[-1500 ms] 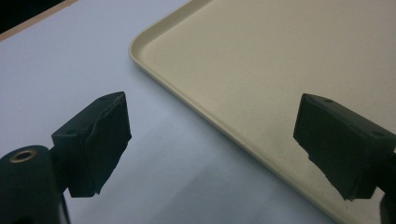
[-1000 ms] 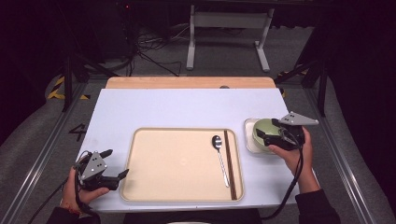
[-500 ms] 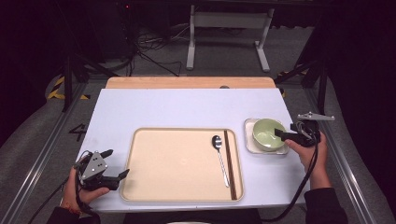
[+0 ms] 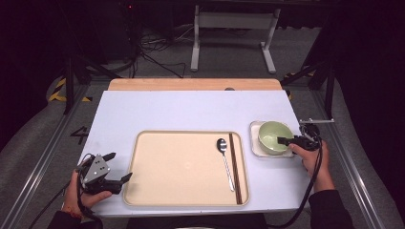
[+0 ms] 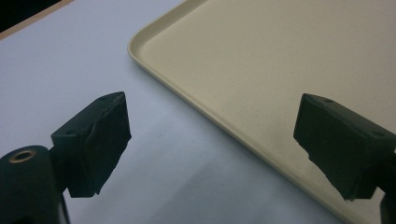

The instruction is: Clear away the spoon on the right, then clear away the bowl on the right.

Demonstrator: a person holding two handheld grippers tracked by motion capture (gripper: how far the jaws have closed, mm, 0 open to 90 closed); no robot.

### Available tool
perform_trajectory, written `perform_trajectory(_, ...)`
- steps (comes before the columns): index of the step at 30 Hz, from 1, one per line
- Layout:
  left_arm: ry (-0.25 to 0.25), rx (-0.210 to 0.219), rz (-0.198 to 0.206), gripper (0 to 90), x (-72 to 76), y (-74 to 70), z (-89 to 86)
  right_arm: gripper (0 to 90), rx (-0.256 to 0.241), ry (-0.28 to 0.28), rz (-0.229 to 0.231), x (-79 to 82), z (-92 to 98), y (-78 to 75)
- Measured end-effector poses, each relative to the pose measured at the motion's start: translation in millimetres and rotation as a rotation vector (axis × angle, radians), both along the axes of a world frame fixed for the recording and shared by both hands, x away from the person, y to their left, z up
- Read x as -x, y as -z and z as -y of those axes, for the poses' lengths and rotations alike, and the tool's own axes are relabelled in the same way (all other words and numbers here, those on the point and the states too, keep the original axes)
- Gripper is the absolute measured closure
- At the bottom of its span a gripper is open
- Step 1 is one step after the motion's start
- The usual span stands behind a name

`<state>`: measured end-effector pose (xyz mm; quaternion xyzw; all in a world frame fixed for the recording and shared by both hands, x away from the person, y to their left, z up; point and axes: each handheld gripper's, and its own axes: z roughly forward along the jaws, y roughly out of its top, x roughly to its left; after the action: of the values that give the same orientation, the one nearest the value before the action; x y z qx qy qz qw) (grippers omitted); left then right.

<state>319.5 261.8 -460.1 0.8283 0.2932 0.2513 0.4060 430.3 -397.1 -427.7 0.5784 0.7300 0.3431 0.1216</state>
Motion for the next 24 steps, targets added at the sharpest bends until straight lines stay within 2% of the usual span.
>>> perform_trajectory(2,0.002,0.001,-0.001,11.8,0.1,0.1,0.1,47.5,-0.027,-0.007,0.002,-0.4,1.4,0.8)
perform_trajectory(10,0.004,0.003,-0.006,11.8,-1.0,1.0,0.1,61.9,-0.060,-0.005,0.015,-0.6,1.8,0.7)
perform_trajectory(16,0.003,-0.002,-0.007,11.8,-0.4,1.1,0.4,68.5,-0.079,0.027,0.033,0.7,2.2,1.2)
perform_trajectory(18,-0.002,-0.005,-0.006,11.7,0.1,0.9,1.0,73.3,-0.075,0.040,0.043,1.8,3.3,1.3)
perform_trajectory(24,0.003,-0.014,-0.007,11.7,-0.9,0.8,2.1,80.0,-0.074,0.062,0.059,3.3,4.3,1.9)
